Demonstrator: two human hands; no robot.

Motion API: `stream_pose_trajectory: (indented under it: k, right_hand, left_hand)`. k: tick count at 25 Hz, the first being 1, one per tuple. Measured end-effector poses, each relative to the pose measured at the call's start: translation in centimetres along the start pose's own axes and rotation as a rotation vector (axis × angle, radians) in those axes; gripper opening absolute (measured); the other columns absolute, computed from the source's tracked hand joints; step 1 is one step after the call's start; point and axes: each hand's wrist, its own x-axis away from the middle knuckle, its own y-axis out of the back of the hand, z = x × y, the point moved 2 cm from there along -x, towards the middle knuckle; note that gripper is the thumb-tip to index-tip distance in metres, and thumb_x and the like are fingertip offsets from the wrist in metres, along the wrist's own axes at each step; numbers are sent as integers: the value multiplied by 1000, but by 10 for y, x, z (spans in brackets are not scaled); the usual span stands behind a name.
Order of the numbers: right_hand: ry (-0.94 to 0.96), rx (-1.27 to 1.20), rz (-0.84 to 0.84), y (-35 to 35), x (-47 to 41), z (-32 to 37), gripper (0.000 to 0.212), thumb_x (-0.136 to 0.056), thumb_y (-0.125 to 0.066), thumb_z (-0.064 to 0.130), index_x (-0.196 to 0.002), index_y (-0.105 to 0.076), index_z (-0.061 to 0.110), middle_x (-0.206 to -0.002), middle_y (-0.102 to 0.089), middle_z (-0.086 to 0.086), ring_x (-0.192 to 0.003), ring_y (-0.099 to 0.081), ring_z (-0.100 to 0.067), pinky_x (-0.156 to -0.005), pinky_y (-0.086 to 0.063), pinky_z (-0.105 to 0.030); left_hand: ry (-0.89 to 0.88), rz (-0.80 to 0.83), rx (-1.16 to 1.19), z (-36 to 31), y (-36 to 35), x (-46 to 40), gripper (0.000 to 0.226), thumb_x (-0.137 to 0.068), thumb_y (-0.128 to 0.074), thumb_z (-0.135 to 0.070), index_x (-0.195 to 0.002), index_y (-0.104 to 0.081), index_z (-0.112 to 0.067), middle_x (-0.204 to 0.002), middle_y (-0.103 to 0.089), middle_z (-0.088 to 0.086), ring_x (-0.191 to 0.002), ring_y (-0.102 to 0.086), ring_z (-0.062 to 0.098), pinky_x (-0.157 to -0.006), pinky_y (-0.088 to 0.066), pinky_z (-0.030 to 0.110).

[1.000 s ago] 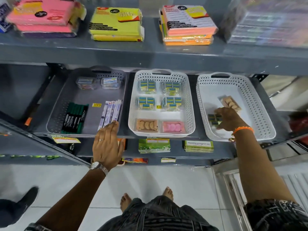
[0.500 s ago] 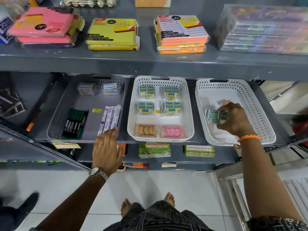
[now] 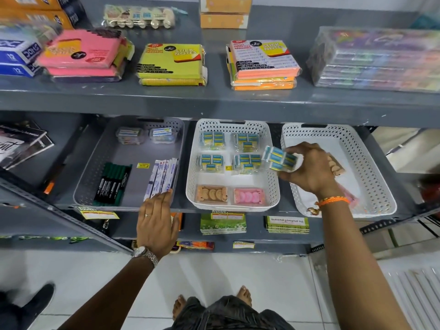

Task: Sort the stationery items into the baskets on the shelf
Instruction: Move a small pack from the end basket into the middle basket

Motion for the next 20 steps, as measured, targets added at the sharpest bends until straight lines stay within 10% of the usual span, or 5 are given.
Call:
stream_pose_trajectory:
  k: [7,20]
  right_hand:
    - [80,-62,320,-69,-69,82,68,-61,-88,34,-123,-69,13,-125,-70,-5,-113,-65,-21,-98,-47,-22]
    - [151,223,489,-150,-93,114,70,-70,-78,48,-134,-58,27,-132,-63,-4,-130,-48,-29,-109,-27,-53]
  left_hand:
    - [-2,11,-18,-2,4,1,70,-88,-53,-36,-151,-40,-7,-138,-56,16,-127,-46,33,-114,-26,47]
    - [28,58,-9,-4,8,1,69,-90,-52,-36,-152,-39,-10,-139,-58,13,-127,-52,34,-115,-31,48]
